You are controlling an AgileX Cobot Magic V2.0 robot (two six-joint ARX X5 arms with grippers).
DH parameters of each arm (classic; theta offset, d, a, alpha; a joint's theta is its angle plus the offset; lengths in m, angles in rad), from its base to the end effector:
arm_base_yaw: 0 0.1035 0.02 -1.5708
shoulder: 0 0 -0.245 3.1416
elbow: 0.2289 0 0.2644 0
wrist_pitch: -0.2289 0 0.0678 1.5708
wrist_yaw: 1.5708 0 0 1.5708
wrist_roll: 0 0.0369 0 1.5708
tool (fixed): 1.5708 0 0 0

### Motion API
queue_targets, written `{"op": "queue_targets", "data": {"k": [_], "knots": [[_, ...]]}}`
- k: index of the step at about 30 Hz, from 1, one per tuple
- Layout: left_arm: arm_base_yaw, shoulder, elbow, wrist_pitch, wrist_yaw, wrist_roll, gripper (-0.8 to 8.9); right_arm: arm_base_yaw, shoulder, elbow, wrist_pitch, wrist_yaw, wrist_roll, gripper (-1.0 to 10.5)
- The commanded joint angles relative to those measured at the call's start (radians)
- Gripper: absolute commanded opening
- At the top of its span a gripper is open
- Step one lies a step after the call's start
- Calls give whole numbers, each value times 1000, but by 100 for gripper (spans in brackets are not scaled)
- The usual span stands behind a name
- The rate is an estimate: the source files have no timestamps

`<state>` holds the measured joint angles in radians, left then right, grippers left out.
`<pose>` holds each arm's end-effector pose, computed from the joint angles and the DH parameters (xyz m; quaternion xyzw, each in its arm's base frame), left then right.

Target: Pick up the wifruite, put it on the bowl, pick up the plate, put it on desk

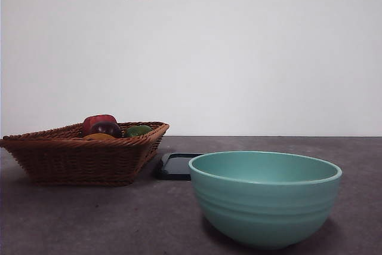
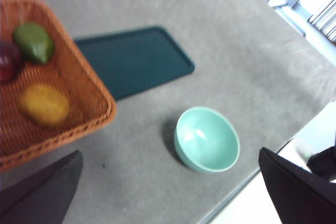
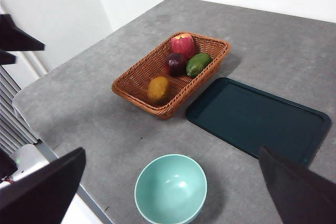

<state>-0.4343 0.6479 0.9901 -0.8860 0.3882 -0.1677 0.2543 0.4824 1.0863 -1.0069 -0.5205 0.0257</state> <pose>0.1160 -0.0692 0.3415 -0.0678 0.2998 -0.3612 0.8804 0.0657 0.0360 0.3736 0.0382 0.2031 0.3676 0.9067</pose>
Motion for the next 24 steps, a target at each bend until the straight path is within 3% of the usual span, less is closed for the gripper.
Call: {"op": "queue_targets", "data": {"k": [1, 10, 24], "knots": [[-5, 70, 20, 10, -6, -14, 652, 3, 6, 19, 5, -3, 0, 652], [-5, 371, 86, 12, -46, -62, 651, 3, 6, 19, 5, -3, 0, 652], [-3, 821, 340, -7, -340, -76, 651, 3, 6, 19, 5, -3, 0, 652]]}}
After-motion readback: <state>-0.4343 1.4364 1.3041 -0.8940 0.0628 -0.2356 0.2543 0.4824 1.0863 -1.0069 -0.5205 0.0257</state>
